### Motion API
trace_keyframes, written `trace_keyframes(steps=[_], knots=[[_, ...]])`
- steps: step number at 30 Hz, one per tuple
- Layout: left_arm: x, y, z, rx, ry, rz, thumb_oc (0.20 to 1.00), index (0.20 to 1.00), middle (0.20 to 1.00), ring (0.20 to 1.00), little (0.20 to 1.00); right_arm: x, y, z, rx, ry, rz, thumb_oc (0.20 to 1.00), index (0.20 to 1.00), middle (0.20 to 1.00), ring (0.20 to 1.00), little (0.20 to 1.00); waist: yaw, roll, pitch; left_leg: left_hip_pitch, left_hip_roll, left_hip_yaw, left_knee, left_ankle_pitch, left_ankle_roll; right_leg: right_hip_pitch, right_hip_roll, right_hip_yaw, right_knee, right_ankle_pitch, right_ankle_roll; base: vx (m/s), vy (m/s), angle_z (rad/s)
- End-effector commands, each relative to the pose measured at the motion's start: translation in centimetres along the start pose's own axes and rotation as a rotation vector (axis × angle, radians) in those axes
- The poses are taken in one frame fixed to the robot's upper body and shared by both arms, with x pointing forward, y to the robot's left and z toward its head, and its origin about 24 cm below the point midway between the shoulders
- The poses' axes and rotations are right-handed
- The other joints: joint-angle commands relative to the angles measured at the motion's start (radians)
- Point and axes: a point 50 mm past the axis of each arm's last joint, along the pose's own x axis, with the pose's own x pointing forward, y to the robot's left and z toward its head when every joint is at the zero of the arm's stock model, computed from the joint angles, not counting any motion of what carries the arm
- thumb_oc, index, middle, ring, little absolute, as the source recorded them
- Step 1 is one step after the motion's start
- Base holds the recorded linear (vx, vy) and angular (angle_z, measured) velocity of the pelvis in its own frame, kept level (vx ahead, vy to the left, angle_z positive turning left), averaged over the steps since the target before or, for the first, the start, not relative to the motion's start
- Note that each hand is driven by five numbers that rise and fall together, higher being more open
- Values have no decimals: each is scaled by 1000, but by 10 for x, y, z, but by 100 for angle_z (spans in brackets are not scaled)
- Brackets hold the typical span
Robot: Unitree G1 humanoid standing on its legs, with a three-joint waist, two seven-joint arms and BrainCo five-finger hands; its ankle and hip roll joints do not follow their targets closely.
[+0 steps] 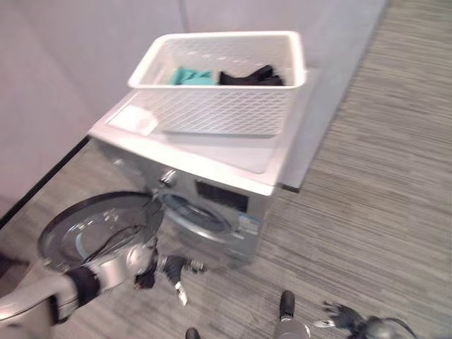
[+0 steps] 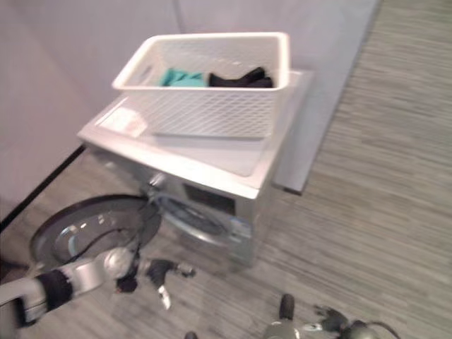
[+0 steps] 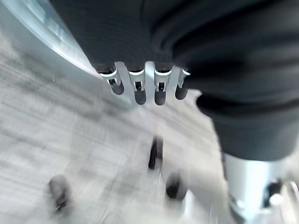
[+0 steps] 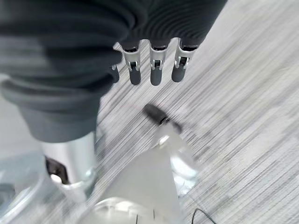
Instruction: Grab the laundry basket,head to the washer,open it,put in the laundry and shut it.
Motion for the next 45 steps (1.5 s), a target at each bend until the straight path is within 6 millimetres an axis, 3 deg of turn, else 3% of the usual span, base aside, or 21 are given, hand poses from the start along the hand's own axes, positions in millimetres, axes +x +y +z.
trace_keyframes(steps=[1, 2, 5, 8, 11, 13, 14, 18, 20, 21, 22, 23, 24, 27, 28, 30, 31, 32, 39, 42, 45], knots=[[-23, 0, -52, 51, 164, 101, 1000, 1000, 1000, 1000, 1000, 16, 38, 60, 78, -239, 102, 1000, 1000, 1000, 1000, 1000, 58, -86, 112, 25, 64, 25, 68, -33, -23, -169, -86, 163, 198, -107, 84, -28, -93, -16], [-28, 11, -55, 76, 196, 144, 1000, 1000, 1000, 1000, 1000, 13, 39, 52, 68, -224, 111, 1000, 1000, 1000, 1000, 1000, 48, -93, 123, 34, 82, 24, 76, -36, -23, -176, -65, 196, 231, -135, 81, 8, -141, -12], [-49, 10, -101, 86, 422, 174, 1000, 1000, 1000, 1000, 1000, 1, 40, 27, 54, -181, 154, 1000, 1000, 1000, 1000, 1000, 35, -123, 151, 74, 142, 29, 211, -67, -9, -141, 32, 274, 295, -237, 52, 155, -150, -9], [-81, 30, -127, 91, 583, 261, 1000, 1000, 1000, 1000, 1000, -1, 33, 21, 71, -162, 135, 1000, 1000, 1000, 1000, 1000, 62, -180, 198, -50, 172, -87, 439, 31, -10, -121, 103, 275, 303, -235, -10, -29, -224, -21], [-104, 29, -149, 88, 698, 245, 1000, 1000, 1000, 1000, 1000, 1, 34, 14, 78, -126, 106, 1000, 1000, 1000, 1000, 1000, 55, -197, 181, -54, 249, -136, 290, 28, -8, -54, 96, 285, 294, -279, 11, 165, 140, -1], [-113, 32, -154, 122, 726, 278, 1000, 1000, 1000, 1000, 1000, 2, 26, 15, 127, -142, 47, 1000, 1000, 1000, 1000, 1000, 72, -178, 187, -69, 277, -121, 156, 98, -16, -5, 79, 319, 295, -306, 28, 264, 460, 23], [-112, 40, -149, 164, 716, 316, 1000, 1000, 1000, 1000, 1000, 0, 20, 14, 169, -161, 11, 1000, 1000, 1000, 1000, 1000, 78, -163, 195, -82, 262, -111, 121, 114, -19, 19, 59, 336, 298, -316, 33, 216, 536, 32], [-99, 60, -123, 248, 635, 519, 1000, 1000, 1000, 1000, 1000, 2, 19, 21, 253, -210, -51, 1000, 1000, 1000, 1000, 1000, 80, -125, 198, -99, 188, -95, 179, 46, -32, 33, -30, 368, 279, -280, 64, 128, 416, -24], [-94, 64, -113, 269, 584, 620, 1000, 1000, 1000, 1000, 1000, 0, 17, 35, 294, -284, -92, 1000, 1000, 1000, 1000, 1000, 75, -129, 193, -155, 71, -104, 323, -73, -12, 69, -134, 401, 185, -179, 91, 205, 711, -36], [-90, 55, -117, 232, 571, 623, 1000, 1000, 1000, 1000, 1000, 0, 13, 42, 316, -311, -115, 1000, 1000, 1000, 1000, 1000, 74, -133, 191, -157, 21, -75, 354, -119, 25, 39, -175, 423, 185, -82, 77, 168, 839, -18], [-93, 46, -125, 164, 561, 631, 1000, 1000, 1000, 1000, 1000, 4, 8, 50, 322, -313, -138, 1000, 1000, 1000, 1000, 1000, 99, -132, 202, -127, 20, -10, 348, -139, 49, -5, -203, 323, 201, 6, 67, 55, 535, -68], [-93, 46, -125, 163, 561, 631, 1000, 1000, 1000, 1000, 1000, 4, 8, 50, 322, -313, -137, 1000, 1000, 1000, 1000, 1000, 99, -132, 202, -127, 20, -10, 348, -139, 49, -5, -203, 323, 201, 6, 67, 27, 451, -127], [-95, 41, -128, 144, 540, 622, 1000, 1000, 1000, 1000, 1000, 6, 10, 52, 307, -307, -127, 1000, 1000, 1000, 1000, 1000, 115, -112, 198, -88, 15, 45, 304, -133, 69, 5, -209, 164, 216, -39, 58, 56, 338, -158], [-114, 36, -147, 24, 582, 653, 1000, 1000, 1000, 1000, 1000, 3, 10, 50, 331, -314, -117, 1000, 1000, 1000, 1000, 1000, 106, -105, 198, -37, -43, 85, 235, -110, 107, 0, -82, 198, 285, -149, 37, 113, 417, -90], [-120, 29, -162, -69, 643, 638, 1000, 1000, 1000, 1000, 1000, 2, 12, 45, 330, -305, -94, 1000, 1000, 1000, 1000, 1000, 97, -103, 185, -10, -76, 101, 195, -101, 122, 4, -11, 214, 308, -201, 24, 141, 334, -49], [-126, 10, -181, -147, 718, 571, 1000, 1000, 1000, 1000, 1000, -1, 10, 37, 323, -286, -84, 1000, 1000, 1000, 1000, 1000, 96, -101, 165, 30, -94, 101, 169, -126, 121, 37, 27, 219, 301, -242, 22, 172, 186, -12], [-126, 10, -181, -147, 717, 572, 1000, 1000, 1000, 1000, 1000, -1, 10, 37, 322, -288, -84, 1000, 1000, 1000, 1000, 1000, 96, -105, 168, 19, -95, 113, 170, -103, 127, 30, 25, 212, 293, -220, 12, 102, 84, -15], [-139, -8, -200, -224, 805, 515, 1000, 1000, 1000, 1000, 1000, -2, 7, 35, 305, -277, -70, 1000, 1000, 1000, 1000, 1000, 87, -107, 145, 40, -103, 125, 150, -132, 120, 46, 27, 215, 244, -212, 37, 52, 49, -29], [-183, -1, -219, -392, 862, 712, 1000, 1000, 1000, 1000, 1000, -10, -11, 27, 281, -260, -151, 1000, 1000, 1000, 1000, 1000, 88, -140, 93, 49, -104, 174, 97, -118, 117, 54, 15, 239, 141, -125, 66, 76, 13, -31], [-187, 0, -220, -463, 839, 795, 1000, 1000, 1000, 1000, 1000, -13, -28, 26, 337, -270, -239, 1000, 1000, 1000, 1000, 1000, 83, -155, 95, 40, -115, 189, 89, -95, 124, 40, 2, 236, 140, -101, 60, -30, 28, -13], [-192, 4, -220, -577, 786, 913, 1000, 1000, 1000, 1000, 1000, -29, -74, 44, 439, -376, -443, 1000, 1000, 1000, 1000, 1000, 73, -171, 101, 29, -129, 186, 79, -102, 132, 21, -12, 237, 139, -78, 75, -26, 47, 0]])
